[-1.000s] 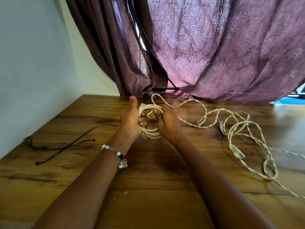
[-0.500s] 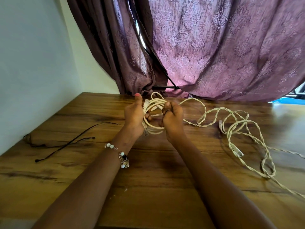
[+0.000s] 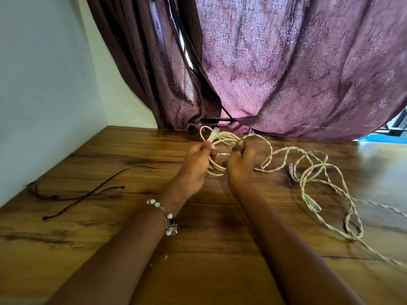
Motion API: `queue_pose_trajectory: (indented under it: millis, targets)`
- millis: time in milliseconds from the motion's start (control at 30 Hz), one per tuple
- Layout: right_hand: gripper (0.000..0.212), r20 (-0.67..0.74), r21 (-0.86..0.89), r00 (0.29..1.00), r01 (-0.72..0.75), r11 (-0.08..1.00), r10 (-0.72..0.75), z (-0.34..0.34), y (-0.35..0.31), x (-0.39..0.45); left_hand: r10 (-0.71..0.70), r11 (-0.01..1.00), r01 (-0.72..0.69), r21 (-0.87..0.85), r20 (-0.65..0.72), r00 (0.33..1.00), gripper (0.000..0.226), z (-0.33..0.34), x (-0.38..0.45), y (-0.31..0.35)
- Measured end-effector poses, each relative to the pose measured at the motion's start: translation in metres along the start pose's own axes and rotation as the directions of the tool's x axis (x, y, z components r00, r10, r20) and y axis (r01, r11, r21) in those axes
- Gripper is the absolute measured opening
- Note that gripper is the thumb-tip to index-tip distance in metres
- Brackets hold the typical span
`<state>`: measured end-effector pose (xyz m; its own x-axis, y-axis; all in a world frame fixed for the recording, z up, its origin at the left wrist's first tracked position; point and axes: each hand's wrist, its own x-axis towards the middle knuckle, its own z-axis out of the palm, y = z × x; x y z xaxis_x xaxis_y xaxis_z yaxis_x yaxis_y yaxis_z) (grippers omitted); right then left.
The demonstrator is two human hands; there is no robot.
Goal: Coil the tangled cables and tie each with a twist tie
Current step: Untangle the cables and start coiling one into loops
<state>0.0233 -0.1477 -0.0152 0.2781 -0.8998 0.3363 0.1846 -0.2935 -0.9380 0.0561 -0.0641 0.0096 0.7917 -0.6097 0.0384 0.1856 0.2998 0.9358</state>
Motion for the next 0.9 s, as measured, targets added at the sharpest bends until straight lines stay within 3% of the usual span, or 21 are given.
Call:
queue_pose_trajectory:
  millis: [133, 267, 367, 433, 500, 533, 600, 700, 833, 900]
  targets:
    - [0.014, 0.111, -0.005, 0.982, 0.156, 0.988, -0.155, 0.007, 0.003, -0.009, 0.036, 0.989, -0.059, -0.132, -0.17, 0.985, 0.032, -0.005, 0.004, 0.008]
    - [0.05, 0.272, 0.019, 0.945, 0.186, 0.982, -0.184, 0.013, 0.013, -0.008, 0.053, 0.977, -0.102, -0.187, -0.252, 0.966, 0.028, -0.017, 0.009, 0.013]
    - [0.058, 0.341, -0.133, 0.915, 0.272, 0.953, -0.213, 0.008, -0.007, -0.009, 0.121, 0.985, -0.152, -0.078, -0.303, 0.945, 0.025, -0.024, 0.015, 0.017]
    - [0.067, 0.424, -0.28, 0.821, 0.519, 0.807, -0.381, 0.0, -0.015, -0.002, 0.168, 0.986, -0.16, 0.051, -0.283, 0.944, 0.02, -0.025, 0.014, 0.021]
    - [0.078, 0.56, -0.336, 0.629, 0.767, 0.546, -0.54, -0.01, -0.02, 0.001, 0.187, 0.978, -0.164, 0.126, -0.199, 0.962, 0.021, -0.023, 0.007, 0.025]
    - [0.078, 0.625, -0.346, 0.548, 0.833, 0.431, -0.557, -0.013, -0.02, 0.001, 0.2, 0.971, -0.176, 0.162, -0.145, 0.969, 0.021, -0.022, 0.005, 0.026]
    - [0.062, 0.705, -0.363, 0.492, 0.869, 0.336, -0.511, -0.012, -0.017, 0.003, 0.226, 0.952, -0.208, 0.225, -0.06, 0.972, 0.023, -0.022, 0.002, 0.025]
    - [0.062, 0.712, -0.282, 0.465, 0.875, 0.392, -0.526, -0.012, -0.017, 0.006, 0.245, 0.949, -0.231, 0.215, -0.044, 0.968, 0.029, -0.021, 0.002, 0.02]
    - [0.032, 0.63, -0.233, 0.427, 0.901, 0.366, -0.649, -0.016, -0.016, 0.012, 0.286, 0.95, -0.26, 0.175, -0.15, 0.946, 0.032, -0.018, 0.002, 0.014]
    - [0.029, 0.611, -0.2, 0.422, 0.901, 0.384, -0.67, -0.015, -0.016, 0.01, 0.294, 0.951, -0.263, 0.164, -0.211, 0.932, 0.031, -0.019, 0.002, 0.013]
